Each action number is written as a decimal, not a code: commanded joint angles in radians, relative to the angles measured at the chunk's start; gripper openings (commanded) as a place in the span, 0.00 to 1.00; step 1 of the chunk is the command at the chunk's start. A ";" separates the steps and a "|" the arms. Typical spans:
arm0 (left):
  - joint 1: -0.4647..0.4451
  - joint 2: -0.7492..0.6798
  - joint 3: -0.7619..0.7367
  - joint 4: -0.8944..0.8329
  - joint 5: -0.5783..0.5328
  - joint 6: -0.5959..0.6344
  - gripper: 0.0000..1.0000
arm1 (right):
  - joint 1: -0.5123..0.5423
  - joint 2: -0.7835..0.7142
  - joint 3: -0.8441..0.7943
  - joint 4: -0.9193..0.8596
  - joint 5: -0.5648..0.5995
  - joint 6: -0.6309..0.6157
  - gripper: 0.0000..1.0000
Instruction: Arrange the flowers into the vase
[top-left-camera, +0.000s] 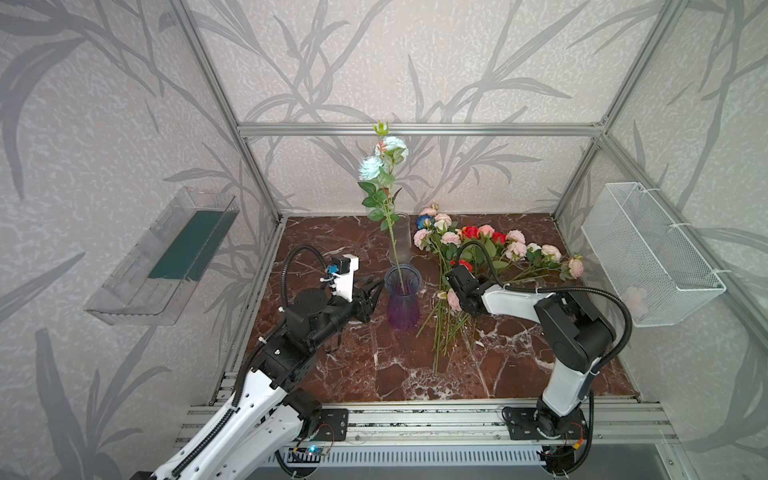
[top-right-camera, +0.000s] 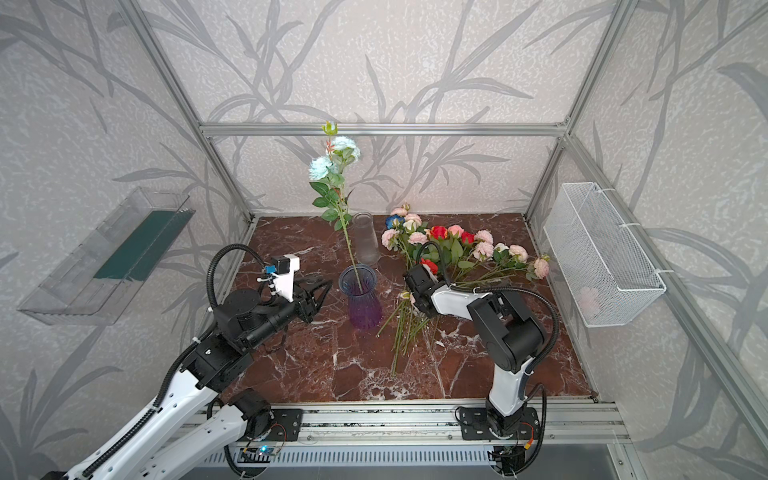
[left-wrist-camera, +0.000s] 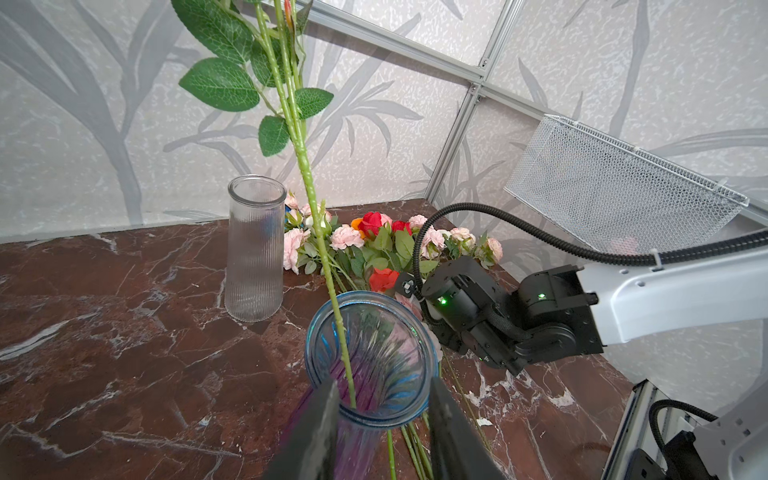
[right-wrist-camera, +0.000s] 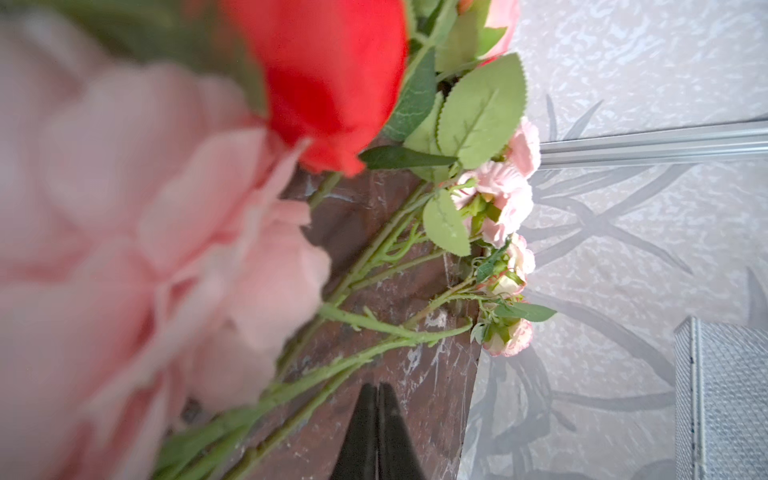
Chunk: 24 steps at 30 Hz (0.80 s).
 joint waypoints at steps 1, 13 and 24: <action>-0.004 0.002 0.023 0.018 0.004 0.010 0.37 | 0.016 -0.100 -0.008 0.039 0.039 -0.005 0.04; -0.005 0.005 0.021 0.016 0.007 0.021 0.37 | -0.138 -0.025 0.109 -0.361 -0.305 0.258 0.50; -0.004 0.022 0.018 0.026 0.011 0.037 0.37 | -0.139 0.057 0.124 -0.268 -0.271 0.241 0.61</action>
